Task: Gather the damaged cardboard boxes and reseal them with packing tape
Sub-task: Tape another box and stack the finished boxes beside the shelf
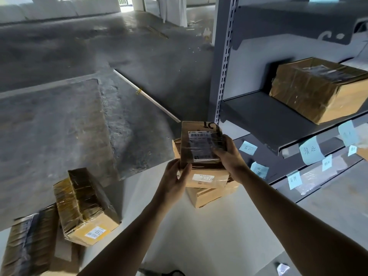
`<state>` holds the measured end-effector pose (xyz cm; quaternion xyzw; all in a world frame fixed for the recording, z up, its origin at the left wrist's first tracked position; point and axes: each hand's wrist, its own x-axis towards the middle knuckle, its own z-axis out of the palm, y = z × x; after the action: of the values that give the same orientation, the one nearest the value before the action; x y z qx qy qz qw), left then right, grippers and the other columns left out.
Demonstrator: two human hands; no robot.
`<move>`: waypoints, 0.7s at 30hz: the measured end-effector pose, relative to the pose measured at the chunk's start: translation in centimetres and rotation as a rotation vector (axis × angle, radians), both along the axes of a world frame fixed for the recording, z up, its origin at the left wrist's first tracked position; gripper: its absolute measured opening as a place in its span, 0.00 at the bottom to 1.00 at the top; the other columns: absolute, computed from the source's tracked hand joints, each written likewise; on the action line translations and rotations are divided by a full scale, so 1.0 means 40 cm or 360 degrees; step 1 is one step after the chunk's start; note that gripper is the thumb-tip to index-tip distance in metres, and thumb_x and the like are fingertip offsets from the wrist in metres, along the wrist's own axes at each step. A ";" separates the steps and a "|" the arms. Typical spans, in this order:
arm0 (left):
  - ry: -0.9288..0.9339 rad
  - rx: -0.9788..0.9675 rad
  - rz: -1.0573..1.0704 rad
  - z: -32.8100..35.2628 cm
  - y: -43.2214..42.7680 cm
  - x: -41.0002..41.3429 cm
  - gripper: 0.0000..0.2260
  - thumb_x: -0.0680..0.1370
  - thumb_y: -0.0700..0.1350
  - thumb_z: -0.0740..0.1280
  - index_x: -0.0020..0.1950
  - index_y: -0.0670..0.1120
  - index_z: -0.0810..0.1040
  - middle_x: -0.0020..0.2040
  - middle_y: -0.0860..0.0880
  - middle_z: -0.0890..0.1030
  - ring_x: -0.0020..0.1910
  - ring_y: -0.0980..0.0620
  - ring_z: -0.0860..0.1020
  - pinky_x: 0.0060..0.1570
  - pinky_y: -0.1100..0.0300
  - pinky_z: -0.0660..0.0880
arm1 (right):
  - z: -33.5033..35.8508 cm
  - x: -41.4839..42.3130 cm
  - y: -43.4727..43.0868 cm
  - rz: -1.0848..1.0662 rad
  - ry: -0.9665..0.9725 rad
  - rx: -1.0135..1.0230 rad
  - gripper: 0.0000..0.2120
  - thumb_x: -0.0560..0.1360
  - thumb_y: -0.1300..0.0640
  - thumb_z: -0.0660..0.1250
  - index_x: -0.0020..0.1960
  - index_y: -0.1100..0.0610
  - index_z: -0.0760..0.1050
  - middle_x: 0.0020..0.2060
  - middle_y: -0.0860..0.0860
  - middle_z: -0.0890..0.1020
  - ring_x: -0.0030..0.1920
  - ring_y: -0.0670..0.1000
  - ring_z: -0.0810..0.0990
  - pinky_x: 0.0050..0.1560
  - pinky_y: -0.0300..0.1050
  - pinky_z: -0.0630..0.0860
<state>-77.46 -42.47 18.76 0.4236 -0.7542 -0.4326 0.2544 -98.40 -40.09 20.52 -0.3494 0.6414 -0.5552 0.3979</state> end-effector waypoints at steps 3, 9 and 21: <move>0.0144 -0.0068 -0.0019 0.012 0.015 -0.006 0.23 0.81 0.63 0.54 0.71 0.55 0.73 0.71 0.55 0.72 0.69 0.58 0.70 0.59 0.73 0.71 | 0.018 -0.022 -0.004 0.0072 0.0019 0.0003 0.18 0.81 0.64 0.62 0.68 0.50 0.68 0.56 0.48 0.80 0.58 0.51 0.79 0.46 0.38 0.81; 0.0092 0.0188 0.0062 -0.011 0.013 -0.026 0.33 0.74 0.74 0.53 0.72 0.55 0.66 0.69 0.52 0.76 0.66 0.52 0.76 0.61 0.48 0.77 | 0.030 -0.049 -0.024 0.0247 0.0525 0.0137 0.19 0.84 0.59 0.59 0.73 0.47 0.68 0.58 0.50 0.78 0.55 0.50 0.79 0.41 0.34 0.78; 0.0085 0.0186 0.0120 0.036 0.028 -0.026 0.31 0.75 0.65 0.58 0.75 0.54 0.61 0.76 0.54 0.67 0.73 0.54 0.68 0.66 0.57 0.72 | 0.020 -0.046 -0.009 0.0083 0.1148 0.0032 0.13 0.82 0.58 0.62 0.65 0.58 0.77 0.62 0.55 0.80 0.52 0.49 0.80 0.34 0.27 0.74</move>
<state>-78.49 -41.33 20.19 0.4542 -0.7041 -0.4770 0.2655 -100.24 -40.44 21.32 -0.5350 0.7368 -0.3796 0.1634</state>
